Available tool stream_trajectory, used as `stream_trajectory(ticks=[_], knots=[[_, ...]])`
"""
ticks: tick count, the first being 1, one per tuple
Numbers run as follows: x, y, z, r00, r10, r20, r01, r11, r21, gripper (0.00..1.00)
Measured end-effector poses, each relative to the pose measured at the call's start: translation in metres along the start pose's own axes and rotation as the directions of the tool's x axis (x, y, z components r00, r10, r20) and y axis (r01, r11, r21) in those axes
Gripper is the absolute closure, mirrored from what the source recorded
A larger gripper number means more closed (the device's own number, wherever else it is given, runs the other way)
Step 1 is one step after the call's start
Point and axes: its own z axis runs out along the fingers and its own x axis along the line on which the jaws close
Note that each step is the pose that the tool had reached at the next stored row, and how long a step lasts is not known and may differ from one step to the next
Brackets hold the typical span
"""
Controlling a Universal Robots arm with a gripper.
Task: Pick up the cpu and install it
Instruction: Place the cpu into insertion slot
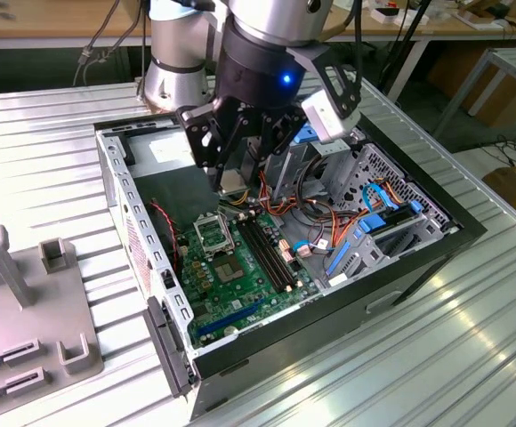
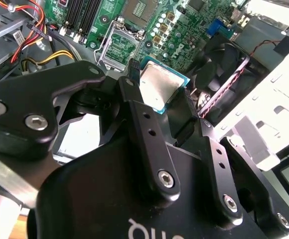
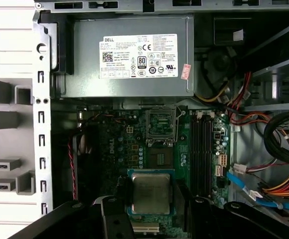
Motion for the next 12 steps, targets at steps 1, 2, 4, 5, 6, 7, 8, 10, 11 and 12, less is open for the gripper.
stream_trajectory(ticks=[1,2,4,5,6,7,8,10,11,12], knots=[[-0.0005,0.0000,0.0002,1.0000,0.000,0.0000,0.000,1.0000,0.0000,0.53],[-0.0009,0.0000,0.0005,1.0000,0.000,0.0000,0.000,1.0000,0.0000,0.53],[-0.0015,0.0000,0.0009,1.0000,0.000,0.0000,0.000,1.0000,0.0000,0.53],[-0.0017,0.0000,0.0013,1.0000,0.000,0.0000,0.000,1.0000,0.0001,0.53],[-0.0018,0.0000,0.0016,1.0000,0.000,0.0000,0.000,1.0000,0.0000,0.53],[-0.0019,0.0000,0.0018,1.0000,0.000,0.0000,0.000,1.0000,0.0000,0.53],[-0.0020,0.0000,0.0023,1.0000,0.000,0.0000,0.000,1.0000,0.0000,0.53],[-0.0021,-0.0002,0.0045,1.0000,0.000,0.0000,0.000,1.0000,-0.0001,0.53],[-0.0022,-0.0004,0.0059,1.0000,0.000,0.0000,0.000,1.0000,0.0000,0.53],[-0.0023,-0.0009,0.0078,1.0000,0.000,0.0000,0.000,1.0000,0.0000,0.53]])
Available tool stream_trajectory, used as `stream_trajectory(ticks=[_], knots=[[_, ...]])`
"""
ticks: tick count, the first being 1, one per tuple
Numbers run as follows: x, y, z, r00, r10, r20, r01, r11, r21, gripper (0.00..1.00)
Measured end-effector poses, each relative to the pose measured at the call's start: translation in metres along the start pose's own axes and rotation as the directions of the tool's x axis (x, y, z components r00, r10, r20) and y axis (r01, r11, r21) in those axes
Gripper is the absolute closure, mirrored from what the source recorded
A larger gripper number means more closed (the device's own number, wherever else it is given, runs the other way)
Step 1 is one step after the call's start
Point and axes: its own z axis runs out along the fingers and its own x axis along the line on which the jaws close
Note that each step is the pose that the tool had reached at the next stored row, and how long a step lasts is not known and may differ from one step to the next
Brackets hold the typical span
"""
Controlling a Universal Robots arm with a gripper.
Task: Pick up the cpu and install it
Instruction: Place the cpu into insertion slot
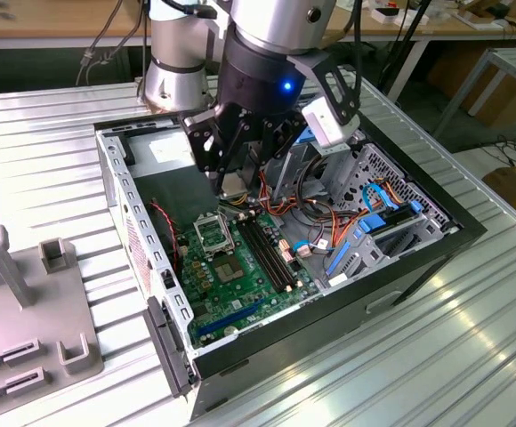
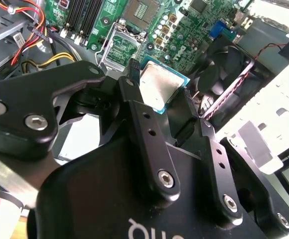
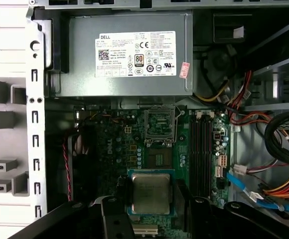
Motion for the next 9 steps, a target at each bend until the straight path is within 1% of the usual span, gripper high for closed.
stream_trajectory(ticks=[4,9], knots=[[-0.0004,-0.0029,0.0079,1.0000,0.000,0.0000,0.000,1.0000,0.0000,0.53],[-0.0005,-0.0072,0.0131,1.0000,0.000,0.0000,0.000,1.0000,0.0000,0.53]])
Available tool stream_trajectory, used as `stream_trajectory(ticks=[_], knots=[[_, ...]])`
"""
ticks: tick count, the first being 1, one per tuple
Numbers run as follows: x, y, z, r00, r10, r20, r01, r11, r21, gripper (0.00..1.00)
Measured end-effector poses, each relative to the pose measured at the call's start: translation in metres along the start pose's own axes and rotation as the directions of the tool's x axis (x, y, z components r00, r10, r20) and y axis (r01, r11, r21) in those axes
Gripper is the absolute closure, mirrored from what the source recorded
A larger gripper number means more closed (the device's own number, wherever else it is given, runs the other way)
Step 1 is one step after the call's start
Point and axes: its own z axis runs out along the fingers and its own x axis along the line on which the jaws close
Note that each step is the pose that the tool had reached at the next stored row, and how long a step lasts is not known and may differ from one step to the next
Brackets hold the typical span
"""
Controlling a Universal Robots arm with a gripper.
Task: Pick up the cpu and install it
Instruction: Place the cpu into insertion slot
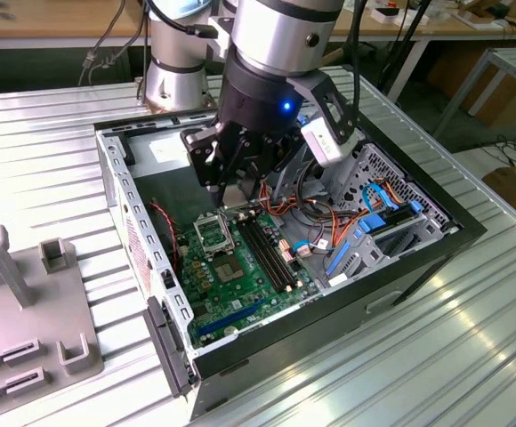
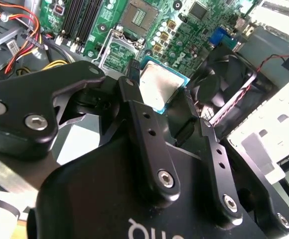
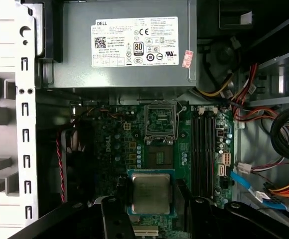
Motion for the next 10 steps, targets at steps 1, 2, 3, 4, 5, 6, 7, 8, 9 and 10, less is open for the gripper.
stream_trajectory(ticks=[1,2,3,4,5,6,7,8,9,10], knots=[[-0.0001,-0.0008,0.0010,1.0000,0.000,0.0000,0.000,1.0000,0.0000,0.53],[0.0000,-0.0012,0.0015,1.0000,0.000,0.0000,0.000,1.0000,0.0000,0.53],[0.0000,-0.0012,0.0016,1.0000,0.000,-0.0001,0.000,1.0000,0.0001,0.53],[-0.0001,-0.0013,0.0016,1.0000,0.000,-0.0001,0.000,1.0000,0.0002,0.53],[-0.0001,-0.0013,0.0016,1.0000,0.000,-0.0001,0.000,1.0000,0.0002,0.53],[-0.0001,-0.0013,0.0022,1.0000,0.000,0.0000,0.000,1.0000,0.0000,0.53],[-0.0001,-0.0013,0.0027,1.0000,0.000,0.0000,0.000,1.0000,0.0000,0.53],[-0.0002,-0.0013,0.0027,1.0000,0.000,0.0000,0.000,1.0000,0.0000,0.53],[-0.0002,-0.0013,0.0027,1.0000,0.000,0.0000,0.000,1.0000,0.0000,0.53],[-0.0002,-0.0013,0.0027,1.0000,0.000,0.0000,0.000,1.0000,0.0000,0.53]])
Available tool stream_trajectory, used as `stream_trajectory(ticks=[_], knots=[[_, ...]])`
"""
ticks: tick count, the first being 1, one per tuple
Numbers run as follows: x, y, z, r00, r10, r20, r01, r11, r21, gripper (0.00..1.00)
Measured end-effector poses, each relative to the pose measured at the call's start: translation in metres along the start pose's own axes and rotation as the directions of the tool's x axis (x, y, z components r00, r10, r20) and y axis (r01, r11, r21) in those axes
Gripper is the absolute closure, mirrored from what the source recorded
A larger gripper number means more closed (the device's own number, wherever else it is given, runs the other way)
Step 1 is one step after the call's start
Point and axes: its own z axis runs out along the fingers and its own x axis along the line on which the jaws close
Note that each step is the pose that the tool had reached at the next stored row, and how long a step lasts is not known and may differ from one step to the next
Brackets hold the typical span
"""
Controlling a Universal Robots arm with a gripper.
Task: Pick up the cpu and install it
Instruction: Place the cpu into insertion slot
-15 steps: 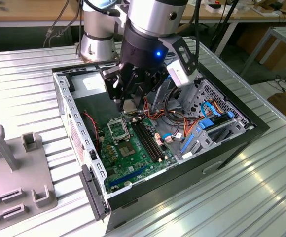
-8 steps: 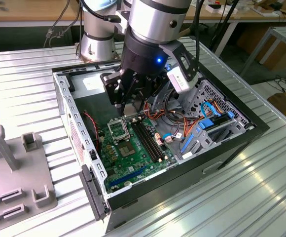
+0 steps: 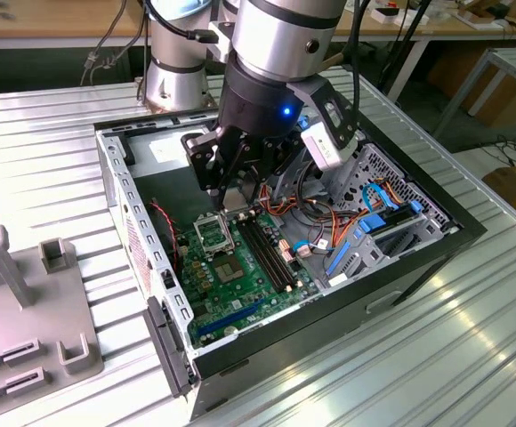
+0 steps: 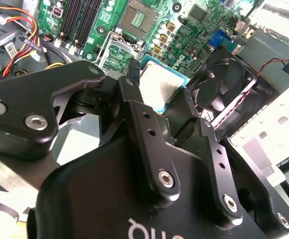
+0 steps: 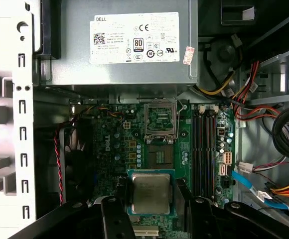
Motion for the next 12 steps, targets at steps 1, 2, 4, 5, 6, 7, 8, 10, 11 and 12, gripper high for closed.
stream_trajectory(ticks=[1,2,4,5,6,7,8,10,11,12], knots=[[0.0000,0.0000,0.0000,1.0000,0.000,0.0000,0.000,1.0000,0.0000,0.53],[0.0000,0.0000,0.0000,1.0000,0.000,0.0000,0.000,1.0000,0.0000,0.53],[0.0000,0.0000,0.0000,1.0000,0.000,0.0000,0.000,1.0000,0.0001,0.53],[0.0000,0.0000,0.0000,1.0000,0.000,-0.0001,0.000,1.0000,0.0000,0.53],[0.0000,0.0000,0.0001,1.0000,0.000,0.0000,0.000,1.0000,0.0000,0.53],[0.0000,0.0000,0.0001,1.0000,0.000,-0.0001,0.000,1.0000,0.0001,0.53],[-0.0004,0.0000,0.0007,1.0000,0.000,0.0001,0.000,1.0000,-0.0003,0.53],[-0.0036,0.0000,0.0037,1.0000,0.000,0.0001,0.000,1.0000,-0.0001,0.53],[-0.0059,0.0000,0.0054,1.0000,-0.001,0.0000,0.001,1.0000,0.0000,0.53],[-0.0083,0.0000,0.0071,1.0000,-0.001,0.0000,0.001,1.0000,0.0000,0.53]])
